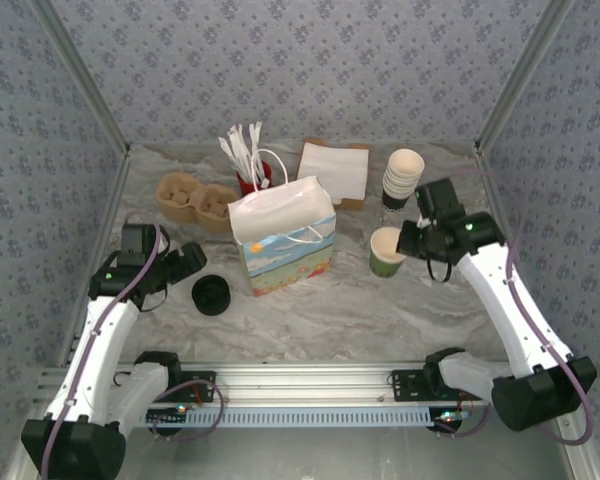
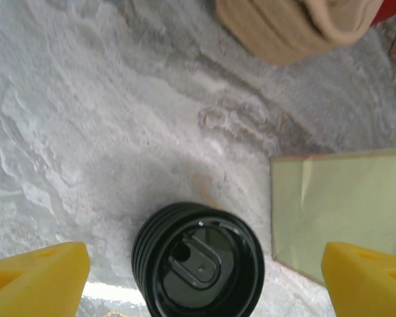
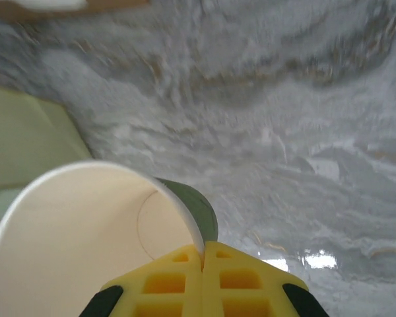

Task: Pack the takeout coffee

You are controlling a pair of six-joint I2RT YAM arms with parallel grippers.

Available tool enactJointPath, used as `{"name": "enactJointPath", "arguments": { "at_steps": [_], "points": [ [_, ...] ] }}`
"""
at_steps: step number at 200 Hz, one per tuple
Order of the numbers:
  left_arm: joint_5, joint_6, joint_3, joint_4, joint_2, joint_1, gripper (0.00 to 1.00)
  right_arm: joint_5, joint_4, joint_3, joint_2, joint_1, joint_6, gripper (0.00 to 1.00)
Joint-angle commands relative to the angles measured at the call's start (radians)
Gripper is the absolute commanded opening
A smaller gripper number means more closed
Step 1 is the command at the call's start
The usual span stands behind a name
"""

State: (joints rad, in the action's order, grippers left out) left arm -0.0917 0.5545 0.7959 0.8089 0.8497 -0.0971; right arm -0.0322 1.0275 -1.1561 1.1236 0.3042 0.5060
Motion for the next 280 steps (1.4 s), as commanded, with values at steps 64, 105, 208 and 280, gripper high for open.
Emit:
{"name": "enactJointPath", "arguments": {
  "at_steps": [64,105,208,280],
  "points": [
    [0.106,0.196,-0.150,-0.080,0.005,-0.159,0.69,-0.045,-0.349,0.295,-0.022,0.062,0.078,0.02],
    [0.136,0.203,-0.163,-0.036,0.087,-0.187,0.61,-0.049,-0.400,0.325,0.015,0.068,0.076,0.01],
    [0.124,0.181,-0.172,-0.051,0.116,-0.199,0.37,-0.081,-0.389,0.295,0.053,0.102,0.067,0.24],
    [0.122,0.179,-0.171,-0.051,0.120,-0.199,0.28,-0.101,-0.299,0.208,0.026,0.102,0.049,0.34]
  ]
}}
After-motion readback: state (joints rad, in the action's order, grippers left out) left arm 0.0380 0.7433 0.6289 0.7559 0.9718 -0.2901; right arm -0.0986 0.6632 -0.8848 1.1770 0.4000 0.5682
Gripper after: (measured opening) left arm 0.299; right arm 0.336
